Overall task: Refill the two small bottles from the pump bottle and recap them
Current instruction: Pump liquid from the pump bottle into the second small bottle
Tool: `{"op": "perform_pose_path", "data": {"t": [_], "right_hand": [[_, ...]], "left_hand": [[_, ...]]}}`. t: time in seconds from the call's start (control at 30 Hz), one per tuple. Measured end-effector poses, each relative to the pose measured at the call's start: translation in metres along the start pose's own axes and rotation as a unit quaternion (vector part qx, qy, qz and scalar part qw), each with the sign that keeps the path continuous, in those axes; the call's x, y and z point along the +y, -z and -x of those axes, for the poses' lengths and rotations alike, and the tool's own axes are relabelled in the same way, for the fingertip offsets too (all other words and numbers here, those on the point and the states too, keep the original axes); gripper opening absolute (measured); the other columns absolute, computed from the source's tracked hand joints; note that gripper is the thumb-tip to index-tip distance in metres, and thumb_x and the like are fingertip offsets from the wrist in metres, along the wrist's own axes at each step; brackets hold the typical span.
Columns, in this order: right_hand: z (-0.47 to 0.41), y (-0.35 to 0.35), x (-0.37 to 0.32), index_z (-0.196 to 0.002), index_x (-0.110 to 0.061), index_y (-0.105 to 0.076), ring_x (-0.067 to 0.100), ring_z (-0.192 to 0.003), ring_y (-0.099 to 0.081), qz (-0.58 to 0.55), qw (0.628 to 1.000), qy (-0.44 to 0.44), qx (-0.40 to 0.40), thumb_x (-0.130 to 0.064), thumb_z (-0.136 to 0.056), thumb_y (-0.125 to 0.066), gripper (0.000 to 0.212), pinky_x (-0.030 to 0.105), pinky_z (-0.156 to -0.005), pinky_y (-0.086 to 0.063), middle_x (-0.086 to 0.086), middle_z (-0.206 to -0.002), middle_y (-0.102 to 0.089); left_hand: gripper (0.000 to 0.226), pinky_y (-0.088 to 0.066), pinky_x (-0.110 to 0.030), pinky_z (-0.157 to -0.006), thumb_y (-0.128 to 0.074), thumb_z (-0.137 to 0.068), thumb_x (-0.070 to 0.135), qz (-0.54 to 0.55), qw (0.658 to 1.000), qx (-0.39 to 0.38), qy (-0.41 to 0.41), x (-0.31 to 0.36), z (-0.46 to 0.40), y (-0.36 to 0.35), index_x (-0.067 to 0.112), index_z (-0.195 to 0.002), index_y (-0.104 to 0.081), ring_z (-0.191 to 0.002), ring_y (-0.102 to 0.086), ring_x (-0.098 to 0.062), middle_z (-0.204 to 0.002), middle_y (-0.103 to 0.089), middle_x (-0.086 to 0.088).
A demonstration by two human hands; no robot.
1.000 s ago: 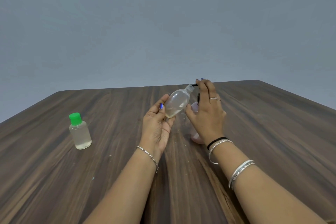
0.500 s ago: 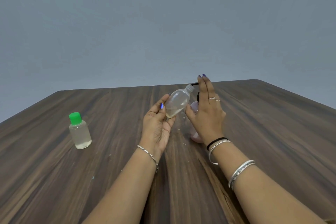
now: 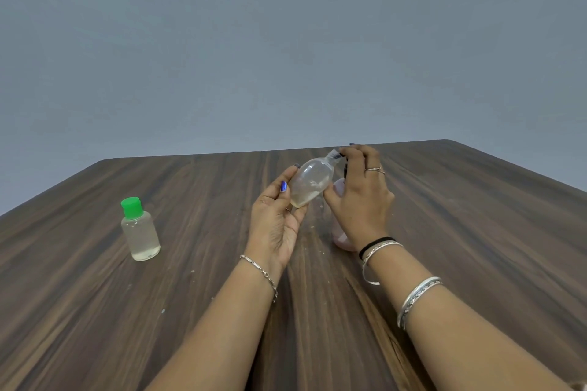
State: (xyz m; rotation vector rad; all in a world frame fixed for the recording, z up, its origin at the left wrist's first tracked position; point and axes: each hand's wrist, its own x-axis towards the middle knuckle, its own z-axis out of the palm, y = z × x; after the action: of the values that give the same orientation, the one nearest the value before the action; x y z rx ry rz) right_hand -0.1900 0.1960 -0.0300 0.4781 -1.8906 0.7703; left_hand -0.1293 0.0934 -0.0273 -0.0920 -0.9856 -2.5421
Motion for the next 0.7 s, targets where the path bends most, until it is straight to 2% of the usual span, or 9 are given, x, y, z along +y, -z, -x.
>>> {"op": "perform_pose_path", "data": {"t": [0.2,0.33,0.43,0.53,0.6,0.7], "right_hand": [[0.002,0.004,0.005,-0.131,-0.029,-0.027,0.026,-0.108,-0.056,-0.001,0.999,0.001,-0.042,-0.026,-0.075,-0.07,0.071,0.034,-0.053,-0.053,-0.011,-0.136,-0.026],[0.001,0.011,0.009,-0.145,-0.034,-0.02,0.017,-0.127,-0.04,-0.041,0.992,-0.025,-0.121,-0.032,-0.08,-0.063,0.078,0.028,-0.067,-0.046,-0.014,-0.151,-0.017],[-0.003,0.015,0.012,-0.147,-0.034,-0.015,0.009,-0.135,-0.03,-0.107,0.982,-0.065,-0.138,-0.031,-0.077,-0.067,0.087,0.027,-0.079,-0.041,-0.016,-0.152,-0.015],[-0.007,0.02,0.014,-0.144,-0.04,-0.015,0.002,-0.126,-0.034,-0.176,0.966,-0.099,-0.161,-0.026,-0.073,-0.071,0.092,0.031,-0.089,-0.045,-0.014,-0.148,-0.025],[-0.008,0.022,0.014,-0.142,-0.047,-0.01,0.004,-0.114,-0.042,-0.18,0.958,-0.11,-0.197,-0.028,-0.072,-0.072,0.096,0.034,-0.088,-0.047,-0.01,-0.139,-0.038],[-0.006,0.023,0.015,-0.136,-0.055,0.001,0.017,-0.105,-0.056,-0.146,0.963,-0.098,-0.203,-0.035,-0.072,-0.072,0.099,0.034,-0.079,-0.048,-0.004,-0.121,-0.054]], "left_hand": [[0.023,-0.053,-0.032,-0.086,-0.04,-0.095,0.001,-0.001,1.0,0.0,-0.001,0.001,-0.001,0.001,0.005,-0.104,-0.061,-0.094,-0.066,-0.016,-0.101,-0.068,-0.006],[0.024,-0.052,-0.034,-0.087,-0.039,-0.095,0.001,0.001,1.0,-0.004,-0.003,0.001,-0.001,0.0,0.005,-0.105,-0.06,-0.098,-0.064,-0.019,-0.106,-0.066,-0.009],[0.024,-0.052,-0.033,-0.086,-0.039,-0.095,0.002,0.0,1.0,-0.007,-0.003,0.001,-0.001,-0.001,0.006,-0.105,-0.06,-0.098,-0.064,-0.018,-0.109,-0.065,-0.009],[0.024,-0.053,-0.031,-0.084,-0.038,-0.096,0.003,0.001,1.0,-0.004,0.0,0.001,-0.001,-0.002,0.007,-0.106,-0.06,-0.101,-0.062,-0.019,-0.117,-0.062,-0.011],[0.025,-0.054,-0.03,-0.081,-0.038,-0.096,0.003,0.003,1.0,-0.005,0.0,0.001,-0.001,-0.001,0.007,-0.106,-0.06,-0.101,-0.062,-0.019,-0.116,-0.062,-0.01],[0.024,-0.056,-0.029,-0.078,-0.038,-0.096,0.003,0.004,1.0,-0.009,0.001,0.002,0.0,-0.001,0.007,-0.105,-0.061,-0.097,-0.064,-0.017,-0.109,-0.065,-0.008]]}}
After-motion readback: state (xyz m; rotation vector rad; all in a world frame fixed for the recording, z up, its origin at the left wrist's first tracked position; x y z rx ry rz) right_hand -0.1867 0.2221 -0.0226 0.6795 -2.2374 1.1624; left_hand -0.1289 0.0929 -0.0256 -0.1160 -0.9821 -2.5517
